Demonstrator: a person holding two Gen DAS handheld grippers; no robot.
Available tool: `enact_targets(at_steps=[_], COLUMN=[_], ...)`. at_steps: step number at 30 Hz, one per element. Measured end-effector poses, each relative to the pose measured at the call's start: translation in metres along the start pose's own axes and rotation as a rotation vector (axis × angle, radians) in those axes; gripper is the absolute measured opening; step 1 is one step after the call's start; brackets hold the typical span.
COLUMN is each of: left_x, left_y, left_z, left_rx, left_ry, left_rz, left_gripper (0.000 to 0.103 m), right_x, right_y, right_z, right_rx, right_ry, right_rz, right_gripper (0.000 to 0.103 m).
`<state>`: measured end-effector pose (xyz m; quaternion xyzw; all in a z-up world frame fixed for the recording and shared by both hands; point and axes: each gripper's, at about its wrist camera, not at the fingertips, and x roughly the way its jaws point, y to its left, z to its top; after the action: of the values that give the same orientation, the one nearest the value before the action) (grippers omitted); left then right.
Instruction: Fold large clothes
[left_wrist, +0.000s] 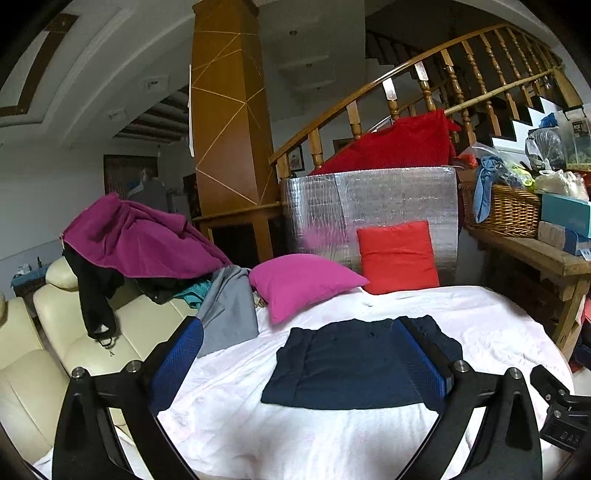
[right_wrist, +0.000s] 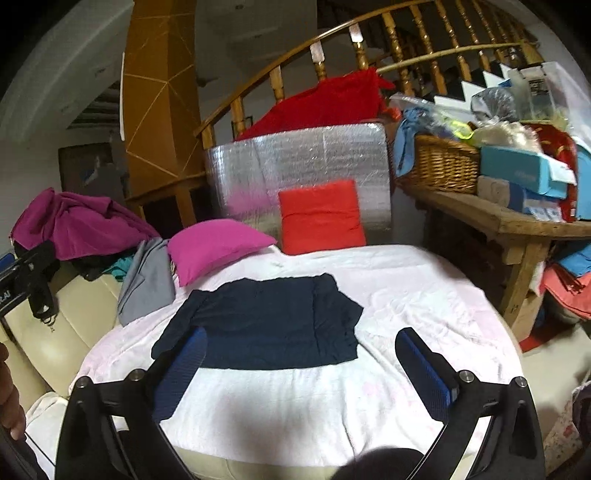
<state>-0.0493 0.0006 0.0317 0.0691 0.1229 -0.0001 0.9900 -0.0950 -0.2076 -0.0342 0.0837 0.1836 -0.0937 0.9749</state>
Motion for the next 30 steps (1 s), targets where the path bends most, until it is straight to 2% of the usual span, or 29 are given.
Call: enact_targets(at_steps=[9, 30], left_x=[-0.014, -0.012], left_y=[0.004, 0.013], left_z=[0.001, -0.002], left_rx=[-0.018, -0.03], left_ry=[0.025, 0.049], left_rz=[0.003, 0.023], left_gripper=[0.101, 0.101], right_x=[-0.028, -0.02], right_y=[0.004, 0.01], right_z=[0.0, -0.01], right_rx=[-0.009, 0.008], right_ry=[-0.041, -0.005], right_rz=[0.001, 0.026], right_gripper=[0.103, 0.103])
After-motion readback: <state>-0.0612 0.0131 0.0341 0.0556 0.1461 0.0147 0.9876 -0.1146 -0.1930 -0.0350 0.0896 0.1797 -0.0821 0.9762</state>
